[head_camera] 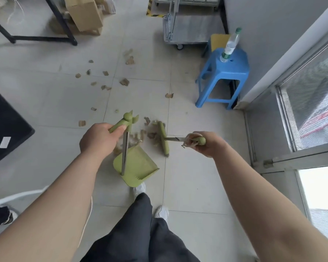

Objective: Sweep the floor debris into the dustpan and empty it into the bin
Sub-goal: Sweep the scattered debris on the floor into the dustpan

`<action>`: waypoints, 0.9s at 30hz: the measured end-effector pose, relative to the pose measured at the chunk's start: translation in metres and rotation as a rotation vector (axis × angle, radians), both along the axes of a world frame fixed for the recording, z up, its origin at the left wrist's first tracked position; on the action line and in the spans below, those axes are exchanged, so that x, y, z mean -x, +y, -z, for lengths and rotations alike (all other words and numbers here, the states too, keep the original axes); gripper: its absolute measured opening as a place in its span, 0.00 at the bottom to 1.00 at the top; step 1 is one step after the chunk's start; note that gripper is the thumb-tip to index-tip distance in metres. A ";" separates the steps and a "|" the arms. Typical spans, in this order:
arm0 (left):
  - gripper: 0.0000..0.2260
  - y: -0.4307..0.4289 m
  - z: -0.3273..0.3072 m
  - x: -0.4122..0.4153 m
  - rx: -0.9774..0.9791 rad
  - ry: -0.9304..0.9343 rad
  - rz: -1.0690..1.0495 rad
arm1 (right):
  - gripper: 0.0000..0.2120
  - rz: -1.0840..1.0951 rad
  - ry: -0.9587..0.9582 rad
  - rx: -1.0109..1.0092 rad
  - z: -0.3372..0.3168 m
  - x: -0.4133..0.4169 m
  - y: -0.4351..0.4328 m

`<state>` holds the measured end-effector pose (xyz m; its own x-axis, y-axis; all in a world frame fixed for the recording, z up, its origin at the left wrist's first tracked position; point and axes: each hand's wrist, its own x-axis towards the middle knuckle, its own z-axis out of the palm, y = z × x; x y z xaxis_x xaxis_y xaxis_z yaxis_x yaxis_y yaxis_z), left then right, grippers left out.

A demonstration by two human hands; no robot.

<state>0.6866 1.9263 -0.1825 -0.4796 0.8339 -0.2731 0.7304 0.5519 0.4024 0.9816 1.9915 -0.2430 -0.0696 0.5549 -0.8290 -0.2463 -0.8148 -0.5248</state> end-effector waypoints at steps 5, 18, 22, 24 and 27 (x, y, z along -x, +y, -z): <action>0.22 0.022 0.000 -0.003 -0.008 -0.032 0.029 | 0.10 -0.110 -0.110 -0.065 -0.020 -0.026 0.011; 0.22 0.084 0.007 0.047 -0.009 -0.050 -0.010 | 0.09 -0.004 -0.360 0.012 0.010 0.006 0.086; 0.22 0.098 0.011 0.074 0.016 -0.045 -0.028 | 0.09 -0.145 -0.356 0.048 0.013 0.053 0.107; 0.22 0.104 0.011 0.089 0.024 -0.053 -0.039 | 0.11 -0.216 -0.328 0.039 0.009 0.082 0.115; 0.23 0.114 0.008 0.110 0.024 -0.051 -0.050 | 0.17 -0.268 -0.277 0.014 0.005 0.124 0.123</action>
<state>0.5764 2.0400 -0.1908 -0.5054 0.8022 -0.3178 0.6807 0.5970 0.4245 0.8571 2.1141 -0.2479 0.0174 0.5358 -0.8442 0.1256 -0.8388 -0.5298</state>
